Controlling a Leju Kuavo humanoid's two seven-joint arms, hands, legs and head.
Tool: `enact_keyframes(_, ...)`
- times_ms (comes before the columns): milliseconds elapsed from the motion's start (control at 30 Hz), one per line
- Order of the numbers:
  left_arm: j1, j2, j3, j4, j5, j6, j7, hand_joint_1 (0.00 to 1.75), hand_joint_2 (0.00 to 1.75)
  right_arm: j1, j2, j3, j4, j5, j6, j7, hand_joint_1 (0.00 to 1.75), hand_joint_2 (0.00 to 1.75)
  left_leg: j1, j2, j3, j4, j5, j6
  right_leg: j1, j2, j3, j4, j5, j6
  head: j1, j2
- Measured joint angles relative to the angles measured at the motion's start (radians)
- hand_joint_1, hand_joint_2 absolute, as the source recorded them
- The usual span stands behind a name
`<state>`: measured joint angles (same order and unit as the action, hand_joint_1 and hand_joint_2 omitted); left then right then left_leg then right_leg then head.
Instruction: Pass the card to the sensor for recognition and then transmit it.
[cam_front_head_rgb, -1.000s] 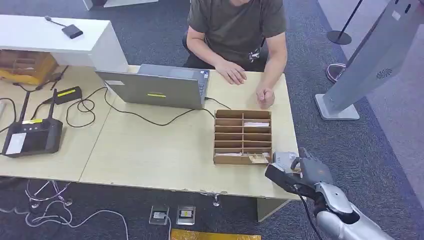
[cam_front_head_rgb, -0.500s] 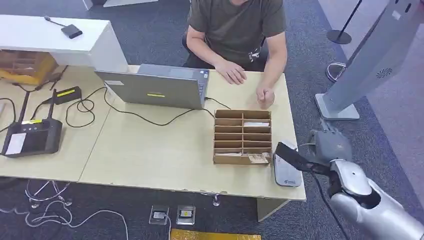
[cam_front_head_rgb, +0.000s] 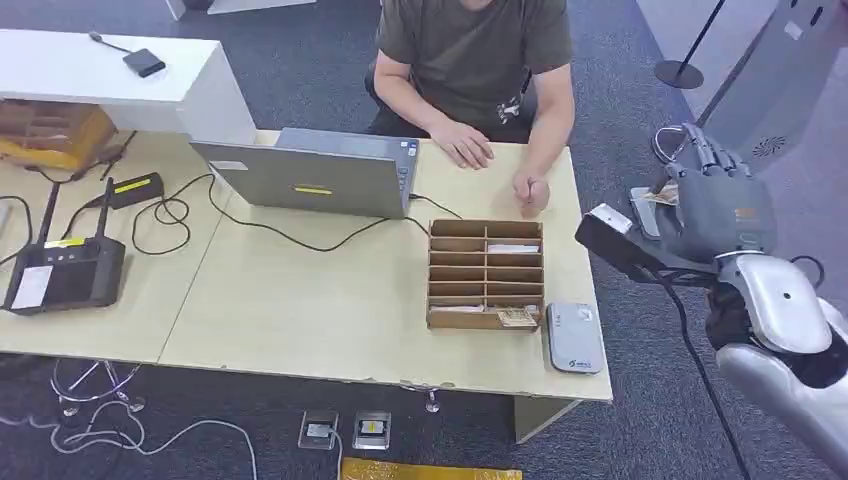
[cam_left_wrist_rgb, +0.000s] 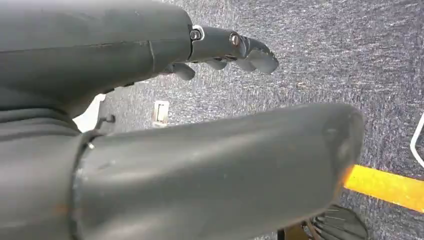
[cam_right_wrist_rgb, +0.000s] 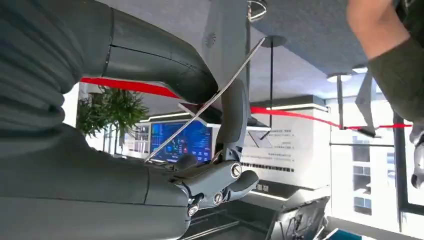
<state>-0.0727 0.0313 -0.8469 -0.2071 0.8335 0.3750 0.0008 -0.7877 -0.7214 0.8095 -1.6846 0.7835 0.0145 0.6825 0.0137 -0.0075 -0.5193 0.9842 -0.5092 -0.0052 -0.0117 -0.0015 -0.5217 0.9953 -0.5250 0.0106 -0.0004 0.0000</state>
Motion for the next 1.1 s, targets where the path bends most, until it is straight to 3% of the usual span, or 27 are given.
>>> enact_keyframes(1100, -0.008, 0.0, -0.035, 0.0, 0.015, 0.0, -0.004, 0.0, 0.0, -0.056, 0.05, 0.183, 0.055, -0.087, -0.01, -0.002, 1.75, 1.75, 0.0, -0.001, -0.001, 0.0, 0.0, 0.0, 0.0, -0.002, 0.0, 0.0, 0.0, 0.0, 0.0, 0.0)
